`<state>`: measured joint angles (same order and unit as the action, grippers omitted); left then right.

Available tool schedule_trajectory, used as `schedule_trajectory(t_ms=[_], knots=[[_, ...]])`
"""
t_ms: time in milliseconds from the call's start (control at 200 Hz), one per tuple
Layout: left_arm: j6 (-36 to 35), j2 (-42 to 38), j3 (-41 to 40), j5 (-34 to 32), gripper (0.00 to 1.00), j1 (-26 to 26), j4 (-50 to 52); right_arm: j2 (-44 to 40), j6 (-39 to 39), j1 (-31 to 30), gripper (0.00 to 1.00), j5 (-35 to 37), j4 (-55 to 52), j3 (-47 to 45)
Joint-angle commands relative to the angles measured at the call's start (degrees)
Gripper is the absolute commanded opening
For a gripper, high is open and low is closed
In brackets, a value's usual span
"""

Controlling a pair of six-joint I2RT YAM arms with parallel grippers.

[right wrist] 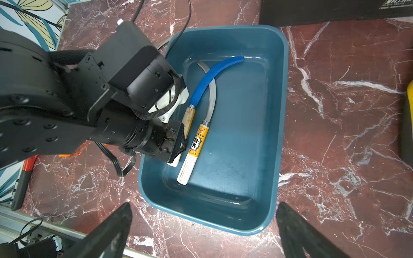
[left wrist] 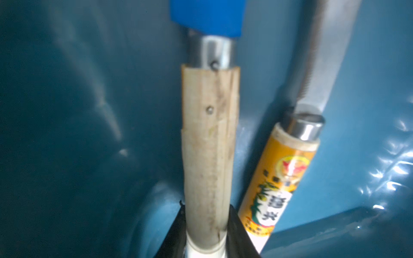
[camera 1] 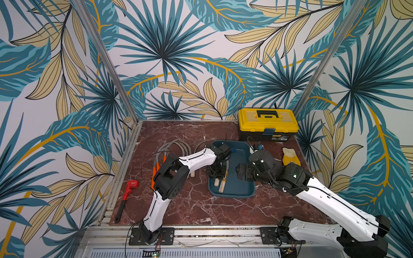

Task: Put small sickles into storage boxes
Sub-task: Place the sickle in the storage box.

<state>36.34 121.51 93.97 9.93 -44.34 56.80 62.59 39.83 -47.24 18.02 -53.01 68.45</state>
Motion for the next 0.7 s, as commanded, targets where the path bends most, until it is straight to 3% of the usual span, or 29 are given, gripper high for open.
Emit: schedule_trajectory(t_ms=[0, 365, 496, 546, 696], knots=[[-1.26, -0.83, 1.79, 0.28, 0.36, -0.29, 0.07, 0.15, -0.55, 0.14, 1.0, 1.01, -1.2, -1.12], [-0.31, -5.08, 3.65, 1.42, 0.42, -0.22, 0.16, -0.22, -0.32, 0.15, 1.0, 0.87, -0.91, -1.17], [0.48, -7.04, 4.46, 2.11, 0.48, -0.22, 0.16, -0.17, -0.5, 0.17, 1.0, 0.76, -1.5, -0.26], [0.62, -7.78, 4.63, 2.1, 0.52, -0.21, 0.16, -0.03, -0.69, 0.14, 1.0, 0.35, -1.43, 0.12], [0.85, -9.96, 5.08, 1.42, 0.76, -0.07, 0.16, 1.1, -1.54, 0.13, 0.99, -1.24, -2.0, 2.09]])
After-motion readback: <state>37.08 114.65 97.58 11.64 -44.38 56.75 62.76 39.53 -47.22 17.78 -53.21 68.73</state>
